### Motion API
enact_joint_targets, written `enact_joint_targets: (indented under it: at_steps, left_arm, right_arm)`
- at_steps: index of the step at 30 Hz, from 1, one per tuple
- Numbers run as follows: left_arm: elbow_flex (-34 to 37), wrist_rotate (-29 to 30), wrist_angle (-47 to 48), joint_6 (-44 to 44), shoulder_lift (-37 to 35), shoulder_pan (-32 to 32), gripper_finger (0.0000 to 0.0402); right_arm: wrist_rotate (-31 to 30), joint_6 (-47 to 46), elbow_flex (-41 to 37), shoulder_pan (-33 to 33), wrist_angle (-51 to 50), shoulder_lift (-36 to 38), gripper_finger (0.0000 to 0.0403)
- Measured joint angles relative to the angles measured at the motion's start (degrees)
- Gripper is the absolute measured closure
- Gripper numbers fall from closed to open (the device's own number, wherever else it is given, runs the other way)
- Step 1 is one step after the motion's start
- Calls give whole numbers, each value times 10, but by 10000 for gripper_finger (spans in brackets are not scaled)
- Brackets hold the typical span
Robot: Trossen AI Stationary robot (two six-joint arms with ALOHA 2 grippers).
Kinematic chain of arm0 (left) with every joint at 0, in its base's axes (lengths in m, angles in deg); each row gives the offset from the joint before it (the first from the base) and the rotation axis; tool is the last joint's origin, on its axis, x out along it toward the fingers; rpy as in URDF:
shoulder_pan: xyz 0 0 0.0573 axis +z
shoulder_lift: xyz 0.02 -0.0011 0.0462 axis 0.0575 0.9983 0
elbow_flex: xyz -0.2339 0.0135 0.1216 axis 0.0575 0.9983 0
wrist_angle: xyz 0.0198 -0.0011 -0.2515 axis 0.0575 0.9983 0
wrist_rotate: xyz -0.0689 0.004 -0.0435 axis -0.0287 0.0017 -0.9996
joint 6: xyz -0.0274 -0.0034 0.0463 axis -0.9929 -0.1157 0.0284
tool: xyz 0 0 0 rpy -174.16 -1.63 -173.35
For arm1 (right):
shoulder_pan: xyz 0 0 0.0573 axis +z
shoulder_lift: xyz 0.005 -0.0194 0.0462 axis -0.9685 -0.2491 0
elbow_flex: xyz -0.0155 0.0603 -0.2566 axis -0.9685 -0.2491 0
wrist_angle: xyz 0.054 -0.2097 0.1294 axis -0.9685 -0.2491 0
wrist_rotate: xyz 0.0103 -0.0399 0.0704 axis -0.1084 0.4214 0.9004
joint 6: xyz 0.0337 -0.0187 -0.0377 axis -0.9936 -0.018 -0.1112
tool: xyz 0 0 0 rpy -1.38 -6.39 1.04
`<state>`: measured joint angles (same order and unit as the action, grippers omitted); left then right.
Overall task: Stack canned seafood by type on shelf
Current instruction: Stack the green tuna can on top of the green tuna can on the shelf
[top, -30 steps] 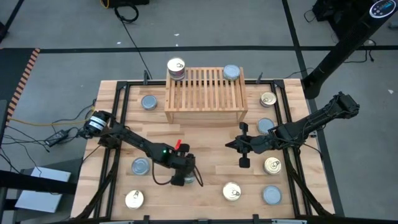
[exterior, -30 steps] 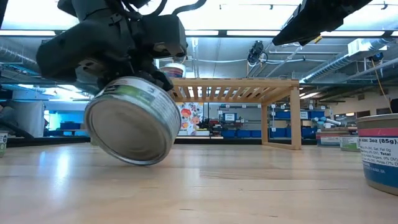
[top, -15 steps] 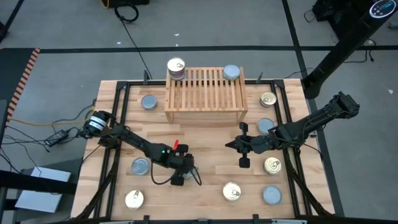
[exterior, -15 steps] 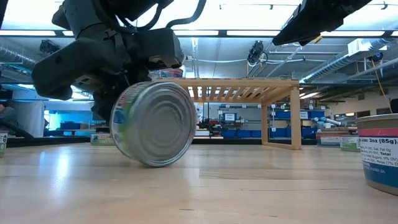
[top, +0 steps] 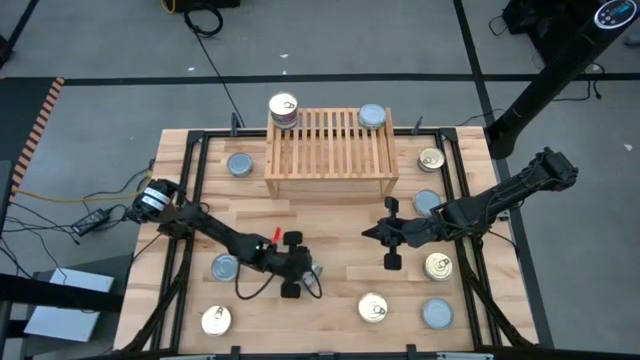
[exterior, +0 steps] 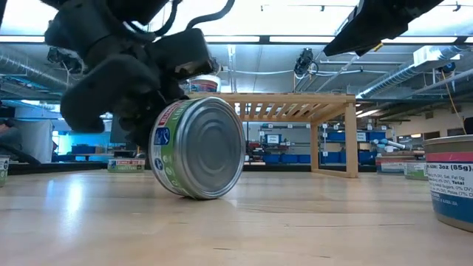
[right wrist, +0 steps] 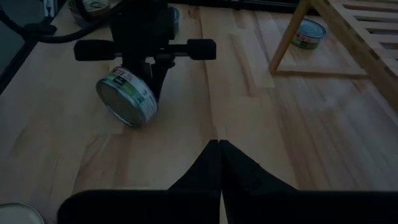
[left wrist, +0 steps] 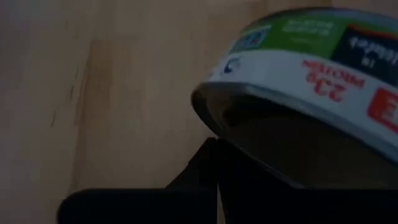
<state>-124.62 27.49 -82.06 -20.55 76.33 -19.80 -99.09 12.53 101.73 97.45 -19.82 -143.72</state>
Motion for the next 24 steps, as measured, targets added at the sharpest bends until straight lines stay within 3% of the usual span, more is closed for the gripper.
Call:
enact_joint_targets:
  at_steps: [7, 15, 24]
  left_arm:
    - [43, 26, -75, -27, 0, -29, 399]
    - [58, 78, -93, -37, -1, -53, 399]
    - [134, 88, -328, 9, -1, -41, 399]
  right_arm:
    - [2, -13, 0, -9, 1, -2, 394]
    - [10, -14, 0, -13, 5, -2, 394]
    - [11, -14, 0, -13, 12, -2, 394]
